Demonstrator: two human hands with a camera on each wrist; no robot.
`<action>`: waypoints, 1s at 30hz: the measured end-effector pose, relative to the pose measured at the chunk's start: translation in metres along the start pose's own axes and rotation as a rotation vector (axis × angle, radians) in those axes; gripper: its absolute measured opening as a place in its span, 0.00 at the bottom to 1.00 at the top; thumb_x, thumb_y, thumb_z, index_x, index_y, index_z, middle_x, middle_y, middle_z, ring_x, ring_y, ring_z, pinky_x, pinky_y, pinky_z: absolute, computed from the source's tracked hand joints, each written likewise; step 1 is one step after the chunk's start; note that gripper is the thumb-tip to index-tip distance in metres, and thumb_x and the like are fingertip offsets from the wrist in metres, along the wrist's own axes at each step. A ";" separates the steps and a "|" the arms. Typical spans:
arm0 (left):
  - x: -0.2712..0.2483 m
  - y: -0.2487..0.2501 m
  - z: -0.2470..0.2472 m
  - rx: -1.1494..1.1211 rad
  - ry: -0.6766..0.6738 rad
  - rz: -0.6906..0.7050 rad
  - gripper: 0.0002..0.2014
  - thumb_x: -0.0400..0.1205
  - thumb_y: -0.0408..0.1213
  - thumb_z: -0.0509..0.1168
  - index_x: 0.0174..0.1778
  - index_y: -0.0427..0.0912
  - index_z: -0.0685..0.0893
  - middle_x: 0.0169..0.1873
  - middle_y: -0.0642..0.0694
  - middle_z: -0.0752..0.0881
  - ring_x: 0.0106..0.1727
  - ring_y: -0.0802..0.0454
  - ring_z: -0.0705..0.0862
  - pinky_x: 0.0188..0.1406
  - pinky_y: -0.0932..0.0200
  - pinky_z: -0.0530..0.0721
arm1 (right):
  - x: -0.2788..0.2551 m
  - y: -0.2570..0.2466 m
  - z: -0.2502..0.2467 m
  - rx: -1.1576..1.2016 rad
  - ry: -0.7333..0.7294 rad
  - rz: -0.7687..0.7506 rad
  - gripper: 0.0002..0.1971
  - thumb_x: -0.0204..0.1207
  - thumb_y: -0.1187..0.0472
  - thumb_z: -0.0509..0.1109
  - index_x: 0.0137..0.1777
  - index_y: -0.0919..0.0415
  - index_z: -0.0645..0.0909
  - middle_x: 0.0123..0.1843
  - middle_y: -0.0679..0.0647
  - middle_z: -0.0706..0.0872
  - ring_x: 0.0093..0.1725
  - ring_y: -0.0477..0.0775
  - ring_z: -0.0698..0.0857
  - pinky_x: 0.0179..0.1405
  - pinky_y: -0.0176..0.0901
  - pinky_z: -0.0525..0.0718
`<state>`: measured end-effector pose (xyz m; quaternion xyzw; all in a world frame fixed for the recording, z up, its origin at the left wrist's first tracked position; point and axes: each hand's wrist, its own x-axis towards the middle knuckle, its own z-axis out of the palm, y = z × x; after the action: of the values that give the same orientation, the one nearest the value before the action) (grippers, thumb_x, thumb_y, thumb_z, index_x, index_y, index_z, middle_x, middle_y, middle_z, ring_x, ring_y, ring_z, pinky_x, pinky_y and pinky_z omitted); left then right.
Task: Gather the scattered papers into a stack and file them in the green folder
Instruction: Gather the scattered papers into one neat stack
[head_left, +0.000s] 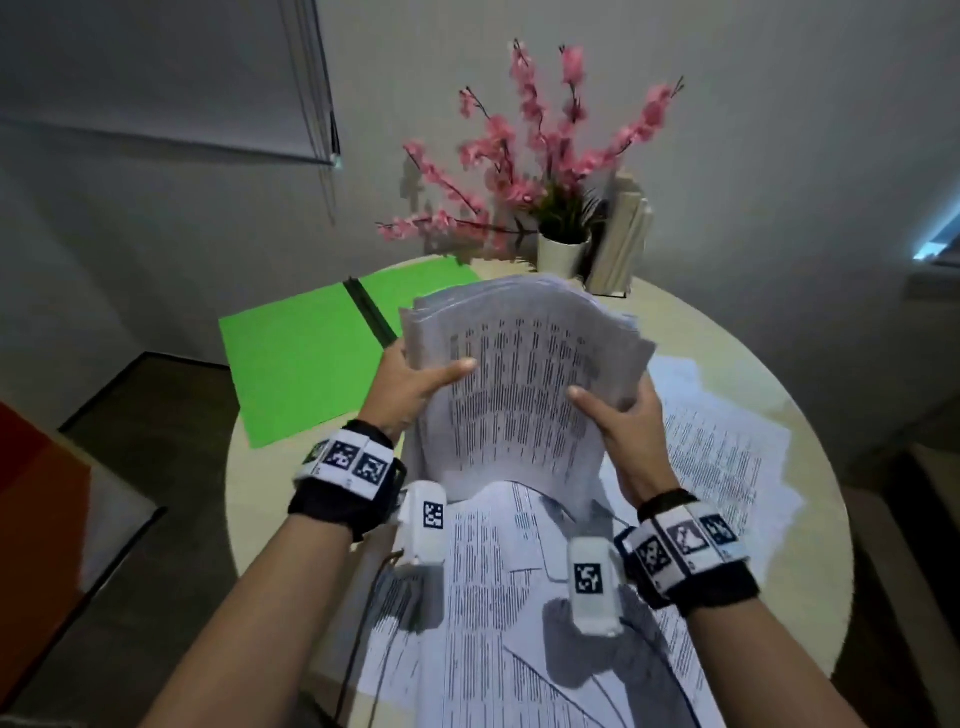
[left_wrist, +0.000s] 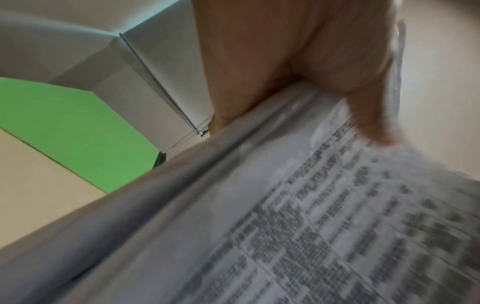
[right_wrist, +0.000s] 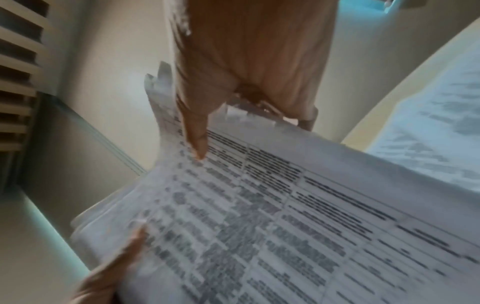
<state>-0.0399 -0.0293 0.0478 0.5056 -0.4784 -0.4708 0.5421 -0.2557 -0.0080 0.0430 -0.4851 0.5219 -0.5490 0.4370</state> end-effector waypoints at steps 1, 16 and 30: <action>0.002 0.001 0.004 0.028 0.032 0.017 0.16 0.66 0.40 0.77 0.48 0.44 0.84 0.45 0.49 0.87 0.51 0.48 0.86 0.65 0.45 0.81 | 0.001 -0.004 0.004 -0.020 0.042 -0.034 0.20 0.72 0.70 0.72 0.62 0.59 0.75 0.58 0.60 0.85 0.57 0.58 0.85 0.62 0.60 0.83; -0.005 -0.018 0.015 -0.039 0.181 -0.041 0.19 0.58 0.53 0.78 0.31 0.45 0.81 0.29 0.49 0.82 0.27 0.60 0.82 0.34 0.62 0.84 | -0.007 0.018 0.016 -0.019 0.212 0.034 0.18 0.74 0.82 0.52 0.55 0.60 0.59 0.44 0.47 0.73 0.40 0.46 0.75 0.27 0.19 0.76; -0.010 -0.041 0.010 0.263 0.110 -0.186 0.13 0.80 0.35 0.65 0.29 0.45 0.73 0.27 0.48 0.75 0.27 0.54 0.73 0.29 0.60 0.74 | -0.022 0.062 0.026 -0.177 0.080 0.248 0.19 0.77 0.75 0.53 0.66 0.65 0.64 0.43 0.47 0.74 0.39 0.47 0.75 0.31 0.30 0.78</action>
<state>-0.0521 -0.0226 0.0066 0.6393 -0.4566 -0.4238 0.4508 -0.2284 0.0049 -0.0213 -0.4314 0.6412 -0.4613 0.4359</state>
